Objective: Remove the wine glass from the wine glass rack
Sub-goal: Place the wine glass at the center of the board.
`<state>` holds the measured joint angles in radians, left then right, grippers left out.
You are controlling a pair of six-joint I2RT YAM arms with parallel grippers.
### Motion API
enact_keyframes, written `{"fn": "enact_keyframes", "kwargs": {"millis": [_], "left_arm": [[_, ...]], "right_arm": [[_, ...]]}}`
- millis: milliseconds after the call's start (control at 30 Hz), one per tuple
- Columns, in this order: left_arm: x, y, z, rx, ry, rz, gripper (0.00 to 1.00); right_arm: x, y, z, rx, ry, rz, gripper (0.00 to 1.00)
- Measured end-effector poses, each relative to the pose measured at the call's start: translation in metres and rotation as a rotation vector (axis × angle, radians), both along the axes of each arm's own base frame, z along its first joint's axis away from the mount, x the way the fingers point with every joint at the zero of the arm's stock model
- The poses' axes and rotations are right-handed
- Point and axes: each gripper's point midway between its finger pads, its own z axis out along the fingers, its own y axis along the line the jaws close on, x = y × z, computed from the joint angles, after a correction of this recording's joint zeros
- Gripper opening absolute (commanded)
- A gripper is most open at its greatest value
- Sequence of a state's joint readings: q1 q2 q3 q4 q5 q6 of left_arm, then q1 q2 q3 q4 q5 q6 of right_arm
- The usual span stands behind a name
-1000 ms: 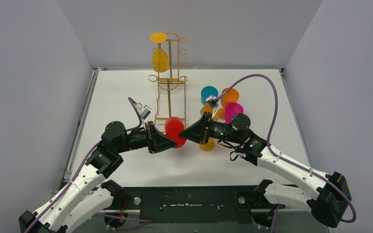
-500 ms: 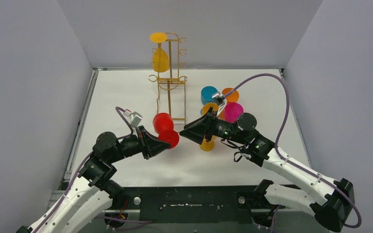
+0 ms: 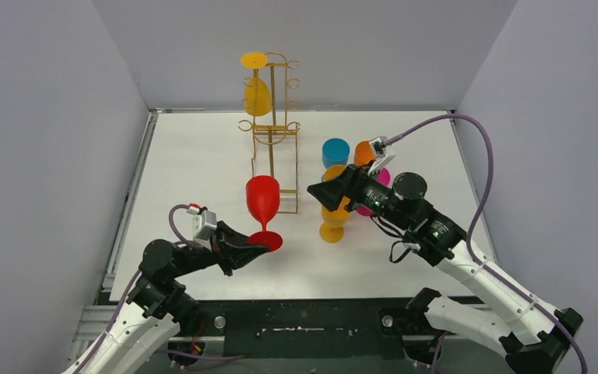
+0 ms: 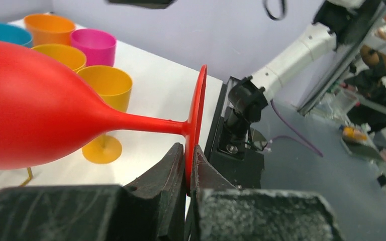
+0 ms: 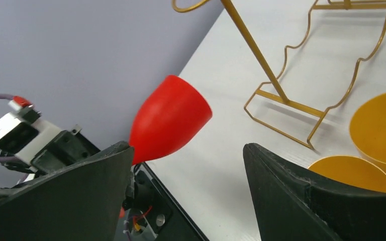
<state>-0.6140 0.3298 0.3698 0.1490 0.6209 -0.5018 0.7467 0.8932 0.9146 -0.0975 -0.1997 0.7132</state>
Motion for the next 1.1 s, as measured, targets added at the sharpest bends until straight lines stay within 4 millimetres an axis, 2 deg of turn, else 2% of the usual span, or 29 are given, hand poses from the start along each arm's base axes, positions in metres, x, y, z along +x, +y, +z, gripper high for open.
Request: {"fn": "enact_keyframes", "kwargs": {"millis": [133, 233, 300, 633, 867, 1100], "left_arm": [[-0.015, -0.006, -0.001, -0.026, -0.135, -0.108, 0.0], [-0.024, -0.011, -0.003, -0.051, -0.205, -0.188, 0.0], [-0.029, -0.015, -0.002, -0.059, -0.228, -0.243, 0.0], [-0.052, -0.017, 0.018, -0.121, -0.353, -0.375, 0.0], [-0.06, -0.016, 0.023, -0.141, -0.385, -0.407, 0.0], [-0.058, -0.021, 0.012, -0.112, -0.349, -0.438, 0.0]], "right_arm": [[0.011, 0.002, -0.025, -0.031, 0.096, 0.099, 0.82], [0.028, -0.011, -0.035, 0.037, 0.173, 0.149, 0.82], [0.03, -0.02, -0.037, 0.083, 0.21, 0.173, 0.82], [-0.011, -0.008, -0.011, 0.153, 0.177, 0.46, 0.79], [-0.009, 0.0, -0.007, 0.172, 0.195, 0.548, 0.73], [-0.01, 0.015, 0.002, 0.193, 0.2, 0.619, 0.64]]}}
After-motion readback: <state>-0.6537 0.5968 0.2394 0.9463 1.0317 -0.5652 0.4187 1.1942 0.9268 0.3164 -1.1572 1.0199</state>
